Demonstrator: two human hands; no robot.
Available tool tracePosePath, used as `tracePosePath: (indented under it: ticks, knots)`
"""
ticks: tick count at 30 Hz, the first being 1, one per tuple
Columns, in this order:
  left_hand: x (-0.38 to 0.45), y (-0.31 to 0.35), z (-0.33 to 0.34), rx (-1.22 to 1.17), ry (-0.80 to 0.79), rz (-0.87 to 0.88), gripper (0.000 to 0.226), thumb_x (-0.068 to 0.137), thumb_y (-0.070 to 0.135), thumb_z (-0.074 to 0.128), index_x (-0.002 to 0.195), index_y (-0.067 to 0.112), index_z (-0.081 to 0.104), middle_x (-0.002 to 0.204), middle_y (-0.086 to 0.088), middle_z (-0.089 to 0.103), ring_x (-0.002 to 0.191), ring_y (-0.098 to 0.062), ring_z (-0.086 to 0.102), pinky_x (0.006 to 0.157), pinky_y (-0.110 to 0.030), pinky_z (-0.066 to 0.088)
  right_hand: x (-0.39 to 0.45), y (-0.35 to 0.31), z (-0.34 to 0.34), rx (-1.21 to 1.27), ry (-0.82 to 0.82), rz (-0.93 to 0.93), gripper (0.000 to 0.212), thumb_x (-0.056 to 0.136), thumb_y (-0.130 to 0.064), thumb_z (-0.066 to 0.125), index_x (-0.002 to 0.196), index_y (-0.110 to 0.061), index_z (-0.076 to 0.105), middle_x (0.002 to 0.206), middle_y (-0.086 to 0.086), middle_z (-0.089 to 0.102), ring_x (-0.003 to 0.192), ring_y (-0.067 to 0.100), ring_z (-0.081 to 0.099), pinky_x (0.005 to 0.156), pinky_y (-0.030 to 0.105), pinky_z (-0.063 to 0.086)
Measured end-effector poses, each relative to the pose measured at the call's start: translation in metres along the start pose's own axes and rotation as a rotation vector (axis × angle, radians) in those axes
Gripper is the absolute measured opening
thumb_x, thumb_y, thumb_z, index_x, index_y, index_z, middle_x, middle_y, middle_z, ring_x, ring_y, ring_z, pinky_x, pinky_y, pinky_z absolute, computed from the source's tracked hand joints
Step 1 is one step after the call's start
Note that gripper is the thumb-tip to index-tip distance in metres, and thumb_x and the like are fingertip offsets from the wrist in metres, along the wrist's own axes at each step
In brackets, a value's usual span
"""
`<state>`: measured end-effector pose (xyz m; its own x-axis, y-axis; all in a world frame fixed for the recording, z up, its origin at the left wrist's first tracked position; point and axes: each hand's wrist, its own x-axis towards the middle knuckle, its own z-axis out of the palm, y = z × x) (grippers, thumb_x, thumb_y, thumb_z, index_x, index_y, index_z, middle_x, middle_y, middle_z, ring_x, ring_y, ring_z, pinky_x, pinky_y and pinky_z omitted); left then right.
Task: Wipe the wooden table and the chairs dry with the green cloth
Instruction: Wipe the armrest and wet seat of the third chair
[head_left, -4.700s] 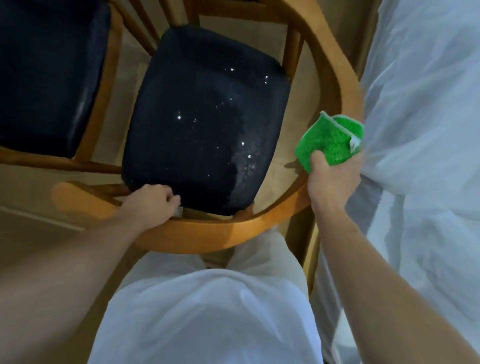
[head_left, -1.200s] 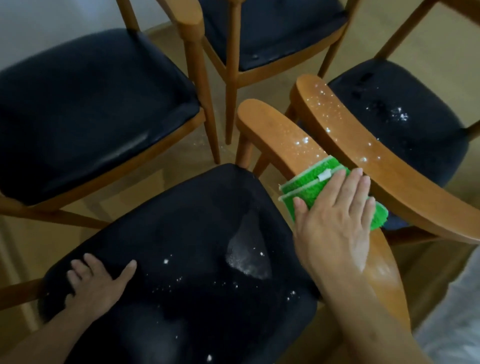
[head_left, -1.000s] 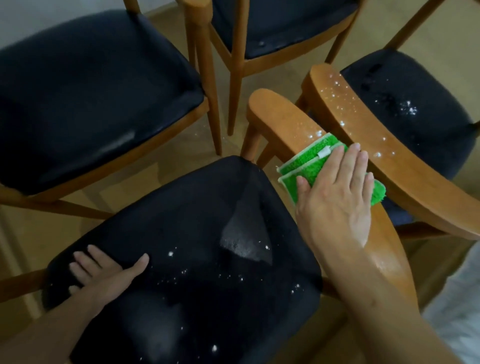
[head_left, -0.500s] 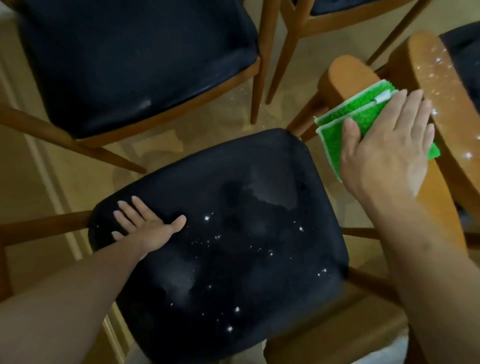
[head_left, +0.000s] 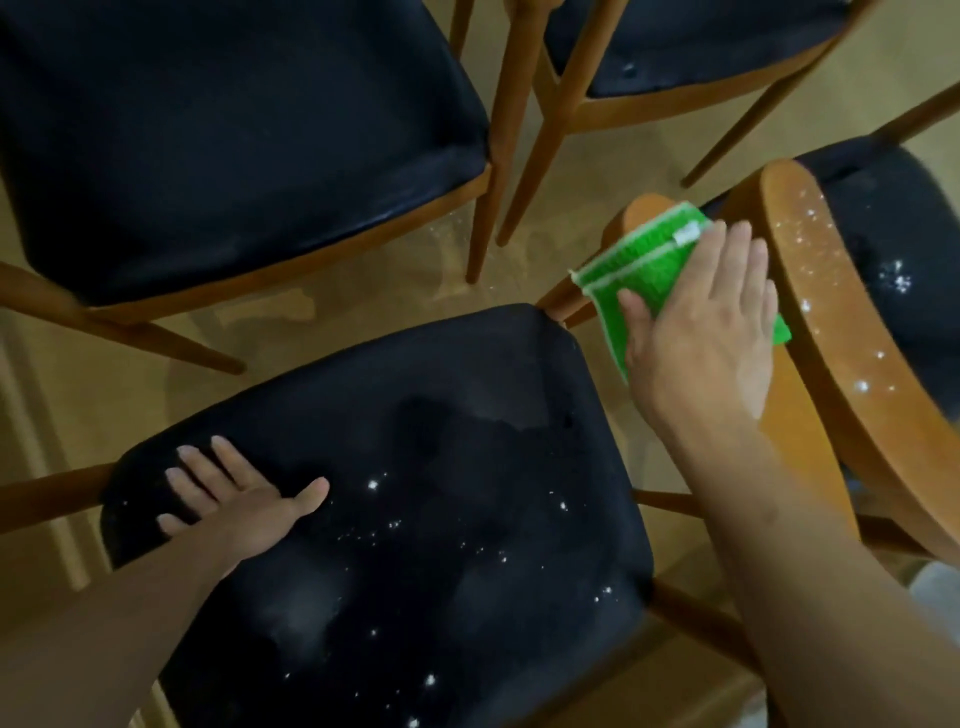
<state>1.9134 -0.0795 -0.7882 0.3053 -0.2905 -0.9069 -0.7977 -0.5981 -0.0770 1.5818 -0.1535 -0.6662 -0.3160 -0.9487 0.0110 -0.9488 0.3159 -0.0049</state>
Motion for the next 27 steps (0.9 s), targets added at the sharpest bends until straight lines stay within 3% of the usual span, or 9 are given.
tracePosePath:
  ticks: [4, 8, 11, 13, 15, 19, 23, 25, 27]
  knots:
    - [-0.008, 0.003, -0.004, -0.006, -0.017, 0.015, 0.127, 0.072, 0.082, 0.044, 0.133, 0.013, -0.044, 0.137, -0.013, -0.052, 0.131, -0.031, -0.041, 0.109, -0.054, -0.015, 0.018, -0.025, 0.003, 0.022, 0.020, -0.072, 0.067, 0.102, -0.034, 0.040, 0.152, -0.003, 0.009, 0.160, 0.019, 0.009, 0.147, 0.032, 0.006, 0.119, 0.044, 0.008]
    - [-0.011, 0.004, -0.004, -0.013, -0.021, 0.024, 0.125, 0.073, 0.080, 0.045, 0.134, 0.013, -0.042, 0.137, -0.013, -0.052, 0.131, -0.031, -0.041, 0.109, -0.054, -0.015, -0.003, -0.018, -0.008, 0.103, -0.020, -0.332, 0.061, 0.100, -0.023, 0.047, 0.152, -0.007, 0.019, 0.159, 0.015, 0.016, 0.146, 0.028, 0.010, 0.117, 0.041, 0.007]
    - [-0.011, 0.004, -0.004, -0.018, -0.031, 0.020, 0.126, 0.073, 0.081, 0.044, 0.133, 0.013, -0.043, 0.137, -0.012, -0.053, 0.131, -0.031, -0.042, 0.108, -0.054, -0.016, -0.044, -0.017, -0.004, 0.286, -0.130, -0.359, 0.057, 0.096, -0.029, 0.044, 0.150, -0.017, 0.027, 0.154, -0.002, 0.021, 0.141, 0.012, 0.016, 0.113, 0.036, 0.010]
    - [-0.011, 0.003, -0.004, -0.012, -0.037, 0.021, 0.126, 0.072, 0.082, 0.043, 0.133, 0.013, -0.044, 0.136, -0.013, -0.053, 0.130, -0.031, -0.042, 0.108, -0.055, -0.016, -0.075, -0.015, 0.006, 0.512, -0.395, -0.131, 0.049, 0.097, -0.035, 0.040, 0.146, -0.029, 0.035, 0.145, -0.011, 0.038, 0.130, 0.004, 0.039, 0.109, 0.033, 0.036]
    - [-0.009, 0.002, -0.004, -0.009, -0.034, 0.028, 0.127, 0.071, 0.083, 0.043, 0.132, 0.013, -0.044, 0.135, -0.013, -0.054, 0.130, -0.032, -0.043, 0.107, -0.056, -0.016, -0.100, -0.011, 0.020, 0.752, -0.631, 0.211, 0.033, 0.100, -0.036, 0.040, 0.130, -0.029, 0.052, 0.108, -0.008, 0.065, 0.096, 0.006, 0.062, 0.084, 0.036, 0.054]
    - [-0.007, 0.001, -0.006, -0.008, -0.052, 0.027, 0.128, 0.071, 0.083, 0.043, 0.129, 0.014, -0.047, 0.131, -0.013, -0.057, 0.128, -0.032, -0.044, 0.107, -0.057, -0.017, -0.116, 0.005, 0.036, 1.114, -0.574, 0.795, 0.023, 0.099, -0.040, 0.044, 0.101, -0.026, 0.063, 0.094, 0.001, 0.071, 0.087, 0.020, 0.068, 0.077, 0.042, 0.053]
    - [-0.009, 0.002, -0.008, 0.006, -0.057, 0.025, 0.128, 0.072, 0.083, 0.042, 0.128, 0.013, -0.048, 0.131, -0.014, -0.057, 0.128, -0.033, -0.044, 0.107, -0.057, -0.016, -0.102, 0.007, 0.055, 0.758, -0.406, 0.506, 0.026, 0.099, -0.044, 0.040, 0.116, -0.031, 0.055, 0.110, 0.003, 0.064, 0.098, 0.023, 0.061, 0.078, 0.043, 0.049]
    - [-0.009, 0.002, -0.008, -0.004, -0.061, 0.036, 0.127, 0.072, 0.083, 0.042, 0.128, 0.013, -0.048, 0.131, -0.015, -0.057, 0.128, -0.033, -0.044, 0.107, -0.057, -0.016, -0.092, -0.008, 0.080, 0.623, -0.459, 0.319, 0.046, 0.101, -0.036, 0.039, 0.144, -0.019, 0.039, 0.139, 0.012, 0.050, 0.123, 0.032, 0.049, 0.100, 0.050, 0.042]
    - [-0.008, 0.001, -0.007, -0.016, -0.063, 0.046, 0.128, 0.073, 0.083, 0.043, 0.127, 0.013, -0.049, 0.131, -0.015, -0.057, 0.128, -0.033, -0.045, 0.107, -0.057, -0.016, -0.093, -0.033, 0.107, 0.514, -0.554, 0.202, 0.055, 0.103, -0.031, 0.037, 0.153, -0.015, 0.020, 0.159, 0.012, 0.018, 0.145, 0.031, 0.018, 0.117, 0.049, 0.019]
